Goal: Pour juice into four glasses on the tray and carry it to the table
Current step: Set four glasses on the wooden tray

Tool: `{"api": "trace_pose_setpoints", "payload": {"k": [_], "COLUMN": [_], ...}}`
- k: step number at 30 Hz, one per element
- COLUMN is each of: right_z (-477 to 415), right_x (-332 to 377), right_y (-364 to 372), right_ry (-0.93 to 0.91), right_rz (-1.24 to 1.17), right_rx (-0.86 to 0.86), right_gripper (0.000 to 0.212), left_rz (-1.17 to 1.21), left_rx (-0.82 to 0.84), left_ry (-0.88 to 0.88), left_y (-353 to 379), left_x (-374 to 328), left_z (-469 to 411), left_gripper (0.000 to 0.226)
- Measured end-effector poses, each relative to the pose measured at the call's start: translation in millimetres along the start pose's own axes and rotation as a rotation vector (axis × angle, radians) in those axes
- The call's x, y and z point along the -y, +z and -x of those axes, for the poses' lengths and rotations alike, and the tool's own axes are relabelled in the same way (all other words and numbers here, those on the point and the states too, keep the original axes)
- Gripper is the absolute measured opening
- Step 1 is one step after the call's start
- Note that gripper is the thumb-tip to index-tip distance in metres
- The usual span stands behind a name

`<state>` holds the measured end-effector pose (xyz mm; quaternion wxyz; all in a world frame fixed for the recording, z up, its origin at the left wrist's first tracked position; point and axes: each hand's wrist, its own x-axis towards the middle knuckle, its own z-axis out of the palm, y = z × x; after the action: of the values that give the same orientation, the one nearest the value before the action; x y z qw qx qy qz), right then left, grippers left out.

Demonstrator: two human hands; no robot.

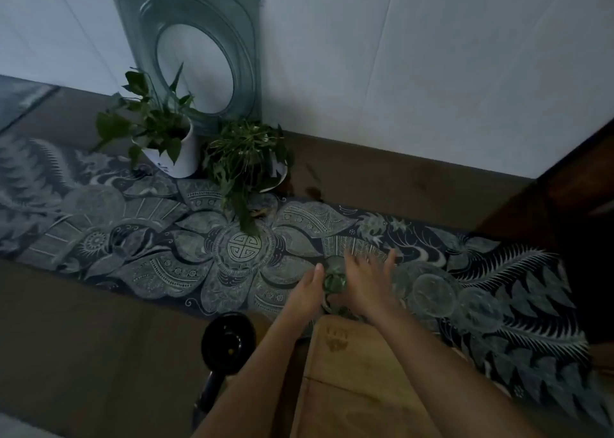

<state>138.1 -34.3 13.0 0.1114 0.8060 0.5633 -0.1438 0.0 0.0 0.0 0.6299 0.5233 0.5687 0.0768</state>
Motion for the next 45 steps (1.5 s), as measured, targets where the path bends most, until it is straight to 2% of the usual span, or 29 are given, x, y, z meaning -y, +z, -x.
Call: {"api": "trace_pose_setpoints", "payload": {"k": [2,6,11,13,16,22,26,33,42,45], "right_z": [0.1,-3.2,-2.2,1.2,14.5,58.6,88.9,113.8,127.2,130.7], "right_x": [0.8,3.8,2.6,-0.9,-2.2,-0.8,-1.7,-0.9,0.7,0.6], "right_y": [-3.3,-5.4,-6.7,-6.4,-8.0,1.0,10.2,37.6,62.1,61.9], "right_ry": [0.018,0.012,-0.021,-0.030,-0.006,-0.029,-0.017,0.036,0.036,0.058], "right_rz": [-0.010,-0.001,-0.066,-0.114,-0.220,-0.431,-0.389,-0.390,-0.341,-0.348], "right_rx": [-0.009,-0.045,-0.111,-0.160,-0.225,-0.320,-0.356,-0.212,-0.172,-0.125], "right_gripper": [0.115,0.090,0.075,0.080,0.101,0.090,0.093,0.106,0.106,0.108], "left_rz": [0.055,0.098,0.105,0.127,0.202,0.179,0.157,0.178,0.073,0.103], "left_rx": [-0.018,-0.031,-0.009,-0.008,-0.008,0.056,0.063,0.084,0.044,0.034], "left_ry": [-0.032,-0.047,-0.031,-0.014,0.002,0.097,0.094,0.039,-0.015,-0.007], "left_y": [2.0,4.9,1.4,-2.6,-10.2,-18.6,-16.4,-3.4,3.9,7.1], "left_x": [-1.7,0.4,6.4,10.2,12.7,23.2,40.9,63.8,70.7,74.5], "left_z": [-2.4,-3.2,-0.3,5.5,20.5,58.9,80.1,97.9,112.2,113.7], "left_gripper": [0.072,0.069,0.066,0.067,0.073,0.063,0.057,0.061,0.030,0.039]}}
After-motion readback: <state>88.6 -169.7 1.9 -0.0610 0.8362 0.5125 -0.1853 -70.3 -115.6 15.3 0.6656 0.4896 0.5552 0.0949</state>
